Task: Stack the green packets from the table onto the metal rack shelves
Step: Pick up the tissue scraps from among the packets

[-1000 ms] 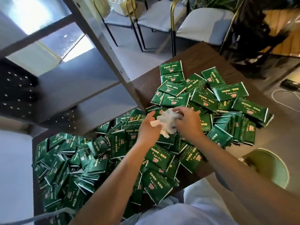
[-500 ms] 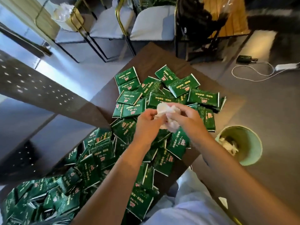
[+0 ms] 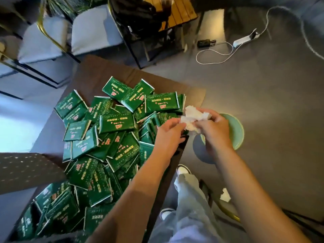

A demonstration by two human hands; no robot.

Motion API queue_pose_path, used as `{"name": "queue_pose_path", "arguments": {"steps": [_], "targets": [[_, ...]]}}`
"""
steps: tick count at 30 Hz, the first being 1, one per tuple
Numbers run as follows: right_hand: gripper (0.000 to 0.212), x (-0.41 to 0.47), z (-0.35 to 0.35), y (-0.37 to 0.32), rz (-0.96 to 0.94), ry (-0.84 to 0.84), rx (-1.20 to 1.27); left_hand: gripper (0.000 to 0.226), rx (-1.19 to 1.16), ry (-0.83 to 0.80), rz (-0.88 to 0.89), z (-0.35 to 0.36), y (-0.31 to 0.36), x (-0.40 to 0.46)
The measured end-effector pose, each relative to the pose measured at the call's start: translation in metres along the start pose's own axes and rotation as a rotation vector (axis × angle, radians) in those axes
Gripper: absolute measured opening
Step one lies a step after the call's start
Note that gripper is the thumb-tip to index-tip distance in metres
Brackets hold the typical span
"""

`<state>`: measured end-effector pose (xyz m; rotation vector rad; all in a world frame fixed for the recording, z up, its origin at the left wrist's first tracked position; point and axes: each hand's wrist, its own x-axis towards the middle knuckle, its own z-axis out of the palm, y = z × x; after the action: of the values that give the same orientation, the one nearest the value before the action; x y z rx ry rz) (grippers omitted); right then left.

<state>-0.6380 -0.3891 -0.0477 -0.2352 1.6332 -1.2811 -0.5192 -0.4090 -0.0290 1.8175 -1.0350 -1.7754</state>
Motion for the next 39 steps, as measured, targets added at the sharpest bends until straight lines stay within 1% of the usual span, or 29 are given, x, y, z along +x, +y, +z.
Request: {"name": "queue_pose_path", "arguments": {"steps": [4, 6, 8, 10, 11, 14, 15, 17, 20, 23, 26, 28, 30, 33, 37, 39], "targets": [[0.033, 0.053, -0.05, 0.028, 0.069, 0.238, 0.067, 0.019, 0.189, -0.008, 0.039, 0.032, -0.024, 0.022], [0.032, 0.081, -0.072, 0.052, 0.143, 0.331, 0.064, 0.021, 0.228, -0.048, 0.041, 0.044, -0.033, 0.032], [0.026, 0.11, -0.087, 0.078, 0.244, 0.399, 0.048, 0.025, 0.253, -0.095, 0.026, 0.056, -0.04, 0.041], [0.013, 0.137, -0.097, 0.104, 0.354, 0.429, -0.007, 0.024, 0.273, -0.141, 0.0, 0.066, -0.044, 0.048], [0.016, 0.151, -0.102, 0.118, 0.398, 0.443, -0.011, 0.022, 0.284, -0.156, -0.011, 0.071, -0.046, 0.051], [0.044, 0.177, -0.111, 0.144, 0.465, 0.498, 0.073, 0.008, 0.289, -0.151, -0.013, 0.08, -0.053, 0.06], [0.049, 0.185, -0.112, 0.149, 0.466, 0.513, 0.083, 0.011, 0.284, -0.154, -0.015, 0.081, -0.056, 0.063], [0.054, 0.196, -0.114, 0.158, 0.476, 0.52, 0.107, 0.008, 0.278, -0.173, -0.012, 0.082, -0.063, 0.069], [0.05, 0.204, -0.112, 0.159, 0.476, 0.491, 0.126, 0.02, 0.298, -0.204, 0.006, 0.078, -0.068, 0.072], [0.04, 0.202, -0.11, 0.153, 0.452, 0.503, 0.11, 0.019, 0.311, -0.196, 0.013, 0.076, -0.064, 0.071], [0.028, 0.194, -0.098, 0.139, 0.423, 0.48, 0.053, 0.019, 0.296, -0.177, 0.0, 0.075, -0.055, 0.066], [0.036, 0.186, -0.087, 0.127, 0.375, 0.46, 0.035, 0.016, 0.296, -0.178, 0.005, 0.075, -0.047, 0.06], [0.043, 0.175, -0.076, 0.111, 0.301, 0.46, 0.029, 0.013, 0.282, -0.169, 0.022, 0.072, -0.037, 0.052], [0.039, 0.159, -0.059, 0.083, 0.142, 0.448, -0.02, 0.014, 0.269, -0.146, 0.055, 0.066, -0.023, 0.039], [0.036, 0.122, -0.032, 0.038, -0.106, 0.344, -0.028, 0.014, 0.243, -0.075, 0.104, 0.043, 0.0, 0.019], [0.04, 0.099, -0.012, 0.019, -0.192, 0.285, -0.037, 0.014, 0.215, -0.028, 0.129, 0.026, 0.008, 0.008]]}}
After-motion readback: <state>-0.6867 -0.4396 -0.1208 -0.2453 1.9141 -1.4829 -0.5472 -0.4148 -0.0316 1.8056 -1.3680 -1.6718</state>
